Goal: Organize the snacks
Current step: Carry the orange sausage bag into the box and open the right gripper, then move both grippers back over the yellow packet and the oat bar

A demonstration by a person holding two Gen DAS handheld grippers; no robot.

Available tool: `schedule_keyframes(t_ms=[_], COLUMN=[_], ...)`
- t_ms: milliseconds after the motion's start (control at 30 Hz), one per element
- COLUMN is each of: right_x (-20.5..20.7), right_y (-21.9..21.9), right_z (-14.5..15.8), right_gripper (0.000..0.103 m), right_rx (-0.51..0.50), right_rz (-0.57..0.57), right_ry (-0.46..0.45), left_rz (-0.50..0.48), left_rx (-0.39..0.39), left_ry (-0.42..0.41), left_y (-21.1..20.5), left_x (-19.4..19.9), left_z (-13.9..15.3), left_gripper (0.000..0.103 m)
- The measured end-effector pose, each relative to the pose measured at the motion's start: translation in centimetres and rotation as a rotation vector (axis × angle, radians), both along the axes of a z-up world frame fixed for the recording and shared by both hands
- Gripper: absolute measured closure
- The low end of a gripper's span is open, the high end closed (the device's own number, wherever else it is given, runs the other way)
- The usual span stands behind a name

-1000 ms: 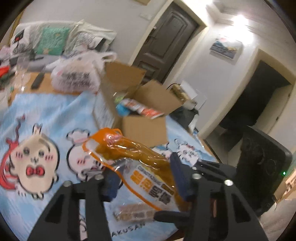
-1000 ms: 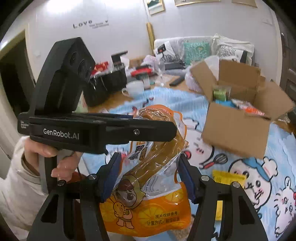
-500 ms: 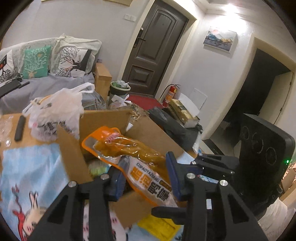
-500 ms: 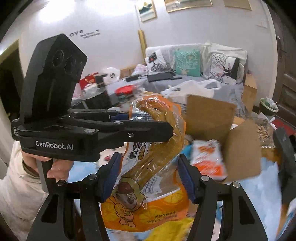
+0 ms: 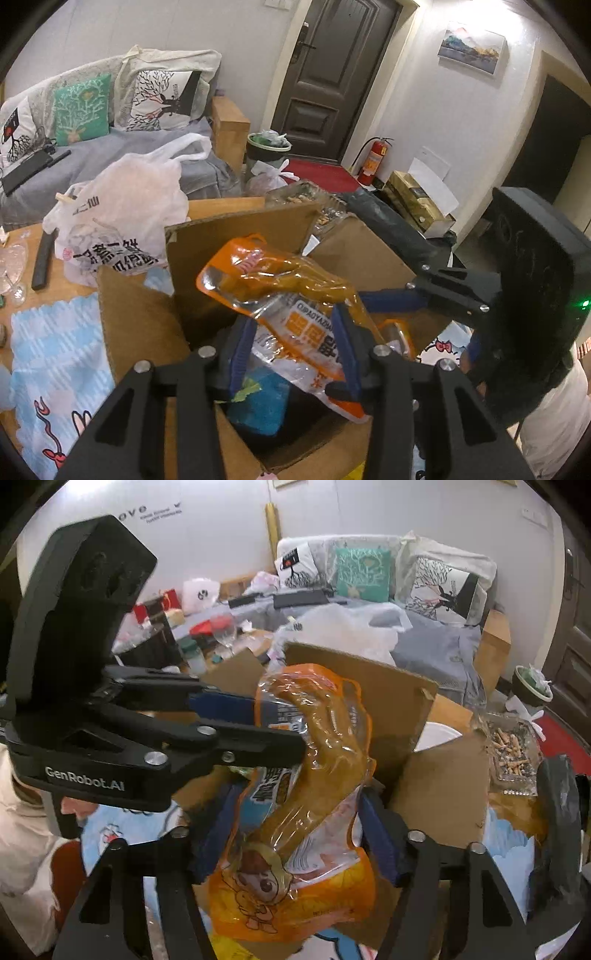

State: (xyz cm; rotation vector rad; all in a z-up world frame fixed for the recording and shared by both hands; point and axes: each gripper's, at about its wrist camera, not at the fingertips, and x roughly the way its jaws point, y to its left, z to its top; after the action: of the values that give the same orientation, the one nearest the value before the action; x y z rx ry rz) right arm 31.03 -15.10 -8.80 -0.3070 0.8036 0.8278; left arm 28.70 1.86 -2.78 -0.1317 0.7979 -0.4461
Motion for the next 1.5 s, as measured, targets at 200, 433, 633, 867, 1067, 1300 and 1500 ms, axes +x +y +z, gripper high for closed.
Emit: schedule_keyframes(t_ms=[200,433,633,867,1067,1300,1500], right_x=[-0.4,-1.1,-2.4,-7.8,-14.4,-19.3,-19.5], right_y=[0.0,-0.3,-0.8,-3.2,-5.6,-5.8,-6.3], right_z=[-0.1,0.7,1.3,1.3,-1.8,-7.7,-11.0], right_gripper=[0.033,0.031,0.031,0.031,0.031,0.031,0.031], right_rx=[-0.027,-0.006,0.026,0.095,0.1,0.026,-0.005], right_rz=[-0.017,-0.039,-0.036,-0.057,-0.091,-0.118,-0.178], right_ry=[-0.03,-0.055,-0.057,-0.061,-0.04,-0.022,0.012], left_rz=[0.04,0.056,0.058,0.085,0.073,0.142,0.138], left_rx=[0.047,0.05,0.084,0.125,0.117,0.071,-0.019], left_ry=[-0.068,-0.096,-0.132,-0.173,-0.111,0.041,0.191], left_y=[0.8,1.7,1.7,1.3,1.1,1.8,0.9], left_x=[-1.4,-2.7,-5.3,-12.8,-18.7,-23.2,-26.2], left_z=[1.6,2.6,3.2,2.7,-2.1,-9.2,-13.4], left_gripper=[0.025,0.022,0.019,0.018,0.018,0.018,0.019])
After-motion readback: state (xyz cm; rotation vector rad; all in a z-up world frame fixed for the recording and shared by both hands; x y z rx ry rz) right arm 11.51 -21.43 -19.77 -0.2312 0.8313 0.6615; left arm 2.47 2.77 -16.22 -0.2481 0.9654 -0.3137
